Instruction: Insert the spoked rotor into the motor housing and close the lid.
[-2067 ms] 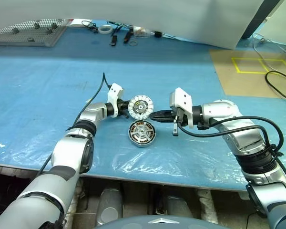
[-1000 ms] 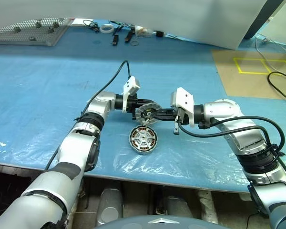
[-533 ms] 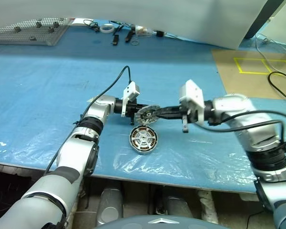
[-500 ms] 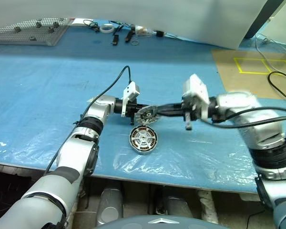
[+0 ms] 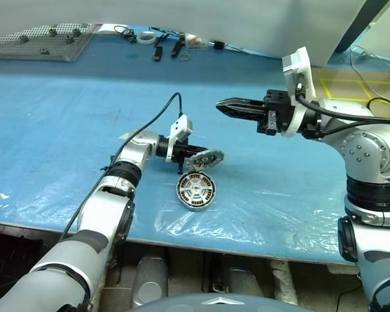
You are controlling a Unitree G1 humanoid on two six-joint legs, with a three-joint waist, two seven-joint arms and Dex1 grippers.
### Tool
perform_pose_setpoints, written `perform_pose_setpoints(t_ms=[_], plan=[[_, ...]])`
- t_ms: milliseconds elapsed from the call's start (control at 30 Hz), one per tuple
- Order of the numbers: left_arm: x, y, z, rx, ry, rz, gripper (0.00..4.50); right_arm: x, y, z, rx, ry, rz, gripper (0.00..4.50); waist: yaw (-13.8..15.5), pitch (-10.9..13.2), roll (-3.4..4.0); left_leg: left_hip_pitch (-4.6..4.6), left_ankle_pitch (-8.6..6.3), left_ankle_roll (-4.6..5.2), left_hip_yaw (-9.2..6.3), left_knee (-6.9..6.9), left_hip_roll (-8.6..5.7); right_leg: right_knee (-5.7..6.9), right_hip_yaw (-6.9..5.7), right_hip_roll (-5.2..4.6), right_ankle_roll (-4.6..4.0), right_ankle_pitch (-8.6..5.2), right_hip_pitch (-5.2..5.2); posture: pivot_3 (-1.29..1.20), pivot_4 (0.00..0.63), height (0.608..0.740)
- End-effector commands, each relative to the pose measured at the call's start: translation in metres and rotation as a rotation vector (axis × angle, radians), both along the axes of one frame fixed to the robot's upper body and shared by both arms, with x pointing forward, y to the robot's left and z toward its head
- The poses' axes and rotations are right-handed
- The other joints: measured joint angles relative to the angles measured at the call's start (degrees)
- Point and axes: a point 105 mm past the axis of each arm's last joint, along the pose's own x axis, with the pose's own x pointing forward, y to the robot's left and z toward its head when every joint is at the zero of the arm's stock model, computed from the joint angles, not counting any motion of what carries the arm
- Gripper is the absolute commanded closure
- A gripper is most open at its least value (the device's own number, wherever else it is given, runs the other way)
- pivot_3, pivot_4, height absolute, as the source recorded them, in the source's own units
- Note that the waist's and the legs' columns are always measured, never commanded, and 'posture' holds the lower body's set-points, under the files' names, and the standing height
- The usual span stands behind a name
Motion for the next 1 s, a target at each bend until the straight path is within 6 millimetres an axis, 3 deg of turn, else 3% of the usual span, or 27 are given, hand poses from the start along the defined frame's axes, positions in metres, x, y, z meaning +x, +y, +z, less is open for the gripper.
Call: perform_pose_setpoints(t_ms=[33,200,333,533,733,900,1000], plan=[[-0.014,0.000,0.011,-0.007,-0.053,-0.102,4.47,-0.001,0.000,0.004,-0.006,-0.050,-0.005,4.50,0.0,0.0,0.01,-0.01,0.00,0.00,0.01,0.00,0.00,0.01,0.00,0.00,0.00,0.00,-0.01,0.00,0.150,0.740],[-0.026,0.009,-0.014,0.119,-0.117,-0.146,4.47,0.001,0.001,0.000,-0.020,-0.054,-0.009,4.50,-0.2,0.0,0.02,0.01,0.00,0.00,0.01,0.00,0.00,0.02,0.00,0.00,-0.18,-0.11,-0.01,0.00,0.150,0.740],[-0.034,0.025,-0.049,0.306,-0.238,-0.201,4.47,0.002,0.004,-0.006,-0.041,-0.056,-0.001,4.50,-0.3,0.0,0.04,0.05,0.00,-0.01,0.00,0.00,0.01,0.02,0.00,0.01,-0.16,-0.10,0.03,0.00,0.150,0.740],[-0.037,0.026,-0.057,0.312,-0.254,-0.205,4.47,0.001,0.008,-0.013,-0.057,-0.059,0.006,4.50,-0.2,-0.1,0.14,0.82,-0.10,-0.18,0.02,-0.28,-0.02,-0.54,0.00,0.01,-0.19,-0.13,0.94,0.00,0.150,0.740],[-0.025,0.019,-0.037,0.202,-0.218,-0.106,4.47,0.000,0.009,-0.012,-0.041,-0.049,0.022,4.50,-0.2,-0.1,0.14,0.94,-0.08,-0.21,0.03,-0.30,-0.02,-0.60,0.01,0.01,-0.19,-0.13,1.08,0.00,0.150,0.740],[-0.013,0.007,-0.002,0.036,-0.166,0.004,4.47,-0.007,0.013,-0.008,-0.009,-0.039,0.071,4.50,-0.2,-0.1,0.14,0.81,-0.06,-0.18,0.03,-0.28,-0.03,-0.59,0.01,0.01,-0.19,-0.13,0.97,0.00,0.150,0.740],[-0.010,0.010,0.017,-0.033,-0.164,0.061,4.47,-0.011,0.016,-0.012,-0.021,-0.032,0.095,4.50,-0.3,-0.1,0.14,0.51,0.02,-0.06,0.03,-0.28,-0.03,-0.53,0.00,0.01,-0.18,-0.12,0.62,0.00,0.150,0.740]])
